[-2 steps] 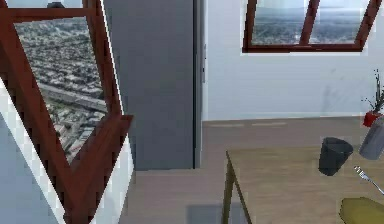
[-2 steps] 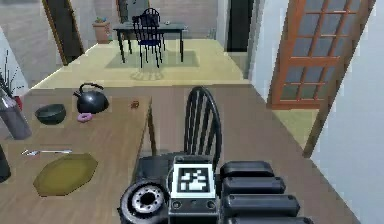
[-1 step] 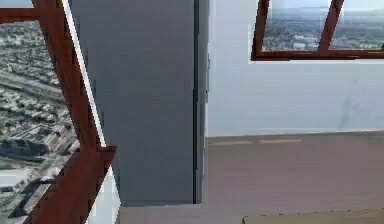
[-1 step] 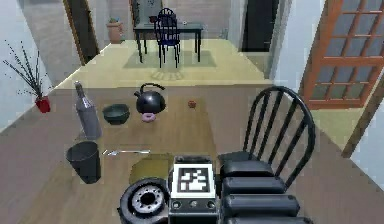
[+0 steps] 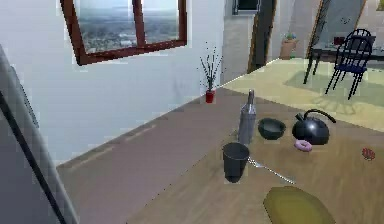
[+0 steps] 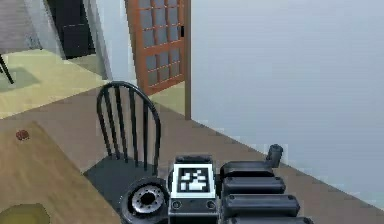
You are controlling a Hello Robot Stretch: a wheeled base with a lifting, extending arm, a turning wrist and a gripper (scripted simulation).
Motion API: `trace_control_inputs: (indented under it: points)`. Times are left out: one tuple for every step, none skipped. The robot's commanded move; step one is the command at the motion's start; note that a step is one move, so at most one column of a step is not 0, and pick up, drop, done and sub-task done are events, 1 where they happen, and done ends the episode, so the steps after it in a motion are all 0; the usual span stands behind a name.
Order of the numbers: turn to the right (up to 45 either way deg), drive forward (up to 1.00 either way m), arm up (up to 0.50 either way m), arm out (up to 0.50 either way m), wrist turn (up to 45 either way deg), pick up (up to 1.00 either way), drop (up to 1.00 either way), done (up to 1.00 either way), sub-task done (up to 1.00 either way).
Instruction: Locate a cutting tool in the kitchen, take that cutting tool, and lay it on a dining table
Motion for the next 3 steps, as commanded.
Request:
trace_control_inputs:
  points:
    - [45.0, 0.0, 0.0, 0.0, 0.0, 0.0, 0.0, 0.0, 0.0]
    - [45.0, 0.0, 0.0, 0.0, 0.0, 0.0, 0.0, 0.0, 0.0]
    - [27.0, 0.0, 0.0, 0.0, 0.0, 0.0, 0.0, 0.0, 0.0]
